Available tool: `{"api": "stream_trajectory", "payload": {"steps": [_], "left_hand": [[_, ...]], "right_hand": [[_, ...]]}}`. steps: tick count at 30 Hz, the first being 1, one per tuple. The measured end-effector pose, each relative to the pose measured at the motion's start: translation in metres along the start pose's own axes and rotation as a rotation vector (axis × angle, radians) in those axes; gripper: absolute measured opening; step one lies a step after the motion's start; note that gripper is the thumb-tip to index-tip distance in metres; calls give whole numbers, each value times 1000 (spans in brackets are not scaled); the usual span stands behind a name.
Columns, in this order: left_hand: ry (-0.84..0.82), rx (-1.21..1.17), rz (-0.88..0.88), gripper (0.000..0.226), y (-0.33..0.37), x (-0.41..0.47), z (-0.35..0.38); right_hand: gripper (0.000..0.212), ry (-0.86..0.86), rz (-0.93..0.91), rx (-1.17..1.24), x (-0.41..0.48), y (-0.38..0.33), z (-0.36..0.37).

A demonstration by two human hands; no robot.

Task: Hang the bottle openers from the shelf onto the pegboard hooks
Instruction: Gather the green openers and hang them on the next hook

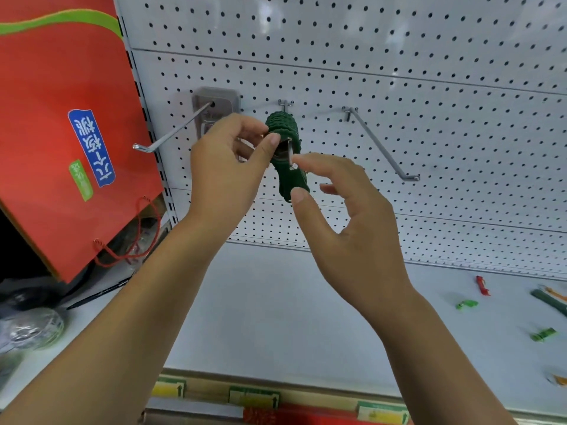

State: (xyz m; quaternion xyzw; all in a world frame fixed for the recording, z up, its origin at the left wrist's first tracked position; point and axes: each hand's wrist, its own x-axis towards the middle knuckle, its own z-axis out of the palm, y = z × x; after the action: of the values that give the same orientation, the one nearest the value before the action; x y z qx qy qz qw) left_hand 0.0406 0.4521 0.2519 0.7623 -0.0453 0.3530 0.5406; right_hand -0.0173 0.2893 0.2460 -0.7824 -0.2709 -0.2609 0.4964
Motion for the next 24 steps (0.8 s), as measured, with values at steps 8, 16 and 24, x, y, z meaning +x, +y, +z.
{"api": "stream_trajectory", "payload": {"steps": [8,16,24], "left_hand": [[36,358,303,15,-18,-65,-5],[-437,370,219,31,-27,-154,77],[-695,338,182,33,2,-222,212]], "right_hand": [[33,-7,99,-144,-45,34,-36],[38,-3,486,-324,-128,110,-95],[37,53,800,-499,-206,184,-235]]}}
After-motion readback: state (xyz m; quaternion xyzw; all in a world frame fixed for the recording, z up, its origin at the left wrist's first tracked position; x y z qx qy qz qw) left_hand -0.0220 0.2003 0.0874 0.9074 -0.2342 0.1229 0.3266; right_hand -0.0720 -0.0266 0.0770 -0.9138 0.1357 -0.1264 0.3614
